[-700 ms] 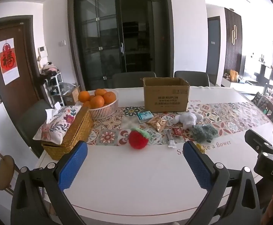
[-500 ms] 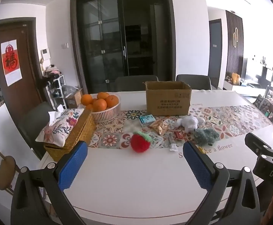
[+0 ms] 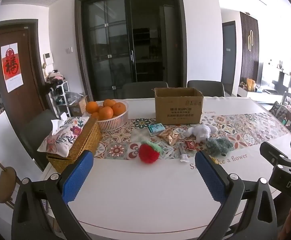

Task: Organize soft objects

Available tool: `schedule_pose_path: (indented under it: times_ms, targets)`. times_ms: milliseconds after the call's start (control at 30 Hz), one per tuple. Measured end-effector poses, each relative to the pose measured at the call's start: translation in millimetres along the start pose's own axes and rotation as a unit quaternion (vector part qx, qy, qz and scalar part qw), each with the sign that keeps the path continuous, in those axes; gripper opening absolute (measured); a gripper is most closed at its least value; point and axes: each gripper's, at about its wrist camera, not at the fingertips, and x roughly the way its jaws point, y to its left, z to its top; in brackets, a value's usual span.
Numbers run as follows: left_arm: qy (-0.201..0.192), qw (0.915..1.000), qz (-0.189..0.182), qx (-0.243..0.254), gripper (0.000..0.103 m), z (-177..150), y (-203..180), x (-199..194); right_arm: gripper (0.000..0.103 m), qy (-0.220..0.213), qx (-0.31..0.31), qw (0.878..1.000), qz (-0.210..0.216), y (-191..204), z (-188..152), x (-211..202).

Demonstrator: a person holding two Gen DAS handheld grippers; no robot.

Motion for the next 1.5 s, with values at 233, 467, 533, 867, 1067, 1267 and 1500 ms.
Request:
schedule_pose_path:
  times_ms: [233, 467, 533, 867, 1067, 1267, 1500]
  targets:
    - [0.002, 1.0000, -0.001, 0.000, 0.103, 0.1, 0.6, 1.1, 0.103, 0.001, -0.001, 1.000, 0.001, 1.2, -2.1, -1.2]
    - [0.002, 1.0000, -0.001, -0.001, 0.103, 0.0, 0.3, 0.7, 0.103, 0.001, -0.002, 1.000, 0.000, 0.6, -1.2, -1.4]
    - [0.002, 1.0000, 0.000, -0.001, 0.103, 0.1, 0.3, 0.9, 0.103, 0.001, -0.001, 1.000, 0.001, 0.4, -1.6, -1.8]
    - [0.002, 1.0000, -0.001, -0.001, 0.103, 0.0, 0.4, 0.6, 0.103, 0.000, -0.002, 1.000, 0.000, 0.6, -1.7, -2.1]
    - [0.001, 1.0000, -0.001, 0.000, 0.103, 0.6, -0.9, -0.5, 0.103, 0.000, -0.001, 1.000, 0.001, 5.0, -0.2, 3.6]
    - [0.001, 1.0000, -0.002, 0.000, 0.103, 0.3, -1.2, -0.8, 0.103, 0.001, -0.003, 1.000, 0.002, 6.3, 0.6, 1.7]
    - [0.001, 1.0000, -0.002, 0.000, 0.103, 0.1, -0.5, -1.0, 0.103, 0.001, -0.005, 1.000, 0.005, 2.4, 3.9, -1.1]
